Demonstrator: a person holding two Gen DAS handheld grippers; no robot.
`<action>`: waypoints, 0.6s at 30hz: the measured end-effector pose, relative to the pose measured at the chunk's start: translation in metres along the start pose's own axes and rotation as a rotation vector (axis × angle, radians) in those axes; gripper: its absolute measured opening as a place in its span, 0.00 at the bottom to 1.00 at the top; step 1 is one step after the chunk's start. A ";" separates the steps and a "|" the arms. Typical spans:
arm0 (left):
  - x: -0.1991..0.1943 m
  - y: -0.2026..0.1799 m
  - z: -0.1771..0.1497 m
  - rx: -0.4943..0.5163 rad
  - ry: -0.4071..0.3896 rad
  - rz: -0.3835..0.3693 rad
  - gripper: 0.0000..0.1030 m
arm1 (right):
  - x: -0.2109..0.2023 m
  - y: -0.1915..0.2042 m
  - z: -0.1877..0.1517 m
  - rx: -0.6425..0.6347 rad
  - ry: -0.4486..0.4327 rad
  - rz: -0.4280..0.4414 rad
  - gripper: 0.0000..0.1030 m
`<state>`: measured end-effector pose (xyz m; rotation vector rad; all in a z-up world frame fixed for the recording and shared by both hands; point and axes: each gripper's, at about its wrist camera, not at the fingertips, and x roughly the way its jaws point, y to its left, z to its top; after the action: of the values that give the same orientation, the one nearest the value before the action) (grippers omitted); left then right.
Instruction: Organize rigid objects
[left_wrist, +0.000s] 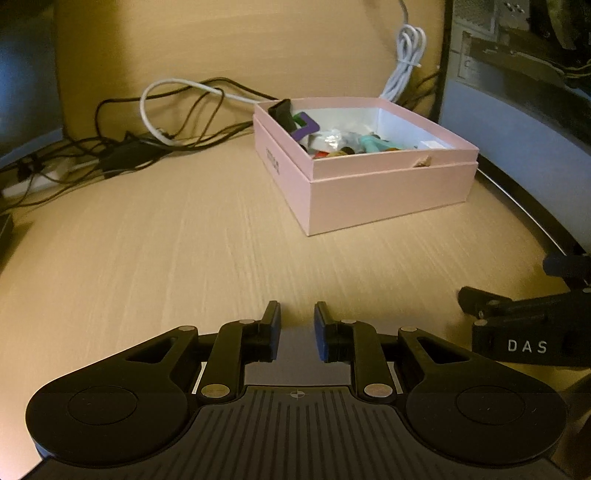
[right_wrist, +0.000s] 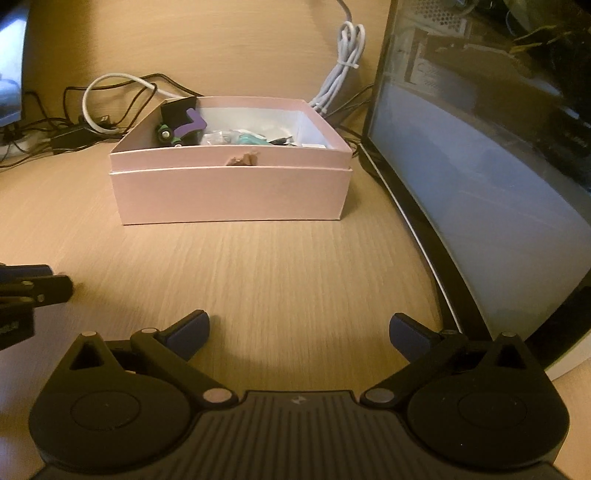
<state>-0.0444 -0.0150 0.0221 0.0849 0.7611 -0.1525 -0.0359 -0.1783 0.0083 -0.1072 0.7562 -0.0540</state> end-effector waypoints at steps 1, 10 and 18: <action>-0.001 -0.001 -0.001 -0.029 -0.001 0.014 0.22 | 0.000 -0.002 0.000 0.001 -0.003 0.013 1.00; 0.005 0.004 0.017 -0.134 0.057 -0.033 0.23 | 0.011 -0.011 0.003 0.026 0.009 0.139 1.00; 0.043 -0.003 0.058 -0.066 -0.003 0.017 0.24 | 0.017 -0.006 0.011 -0.022 0.019 0.187 1.00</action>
<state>0.0252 -0.0306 0.0343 0.0285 0.7615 -0.1115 -0.0162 -0.1844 0.0057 -0.0560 0.7831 0.1315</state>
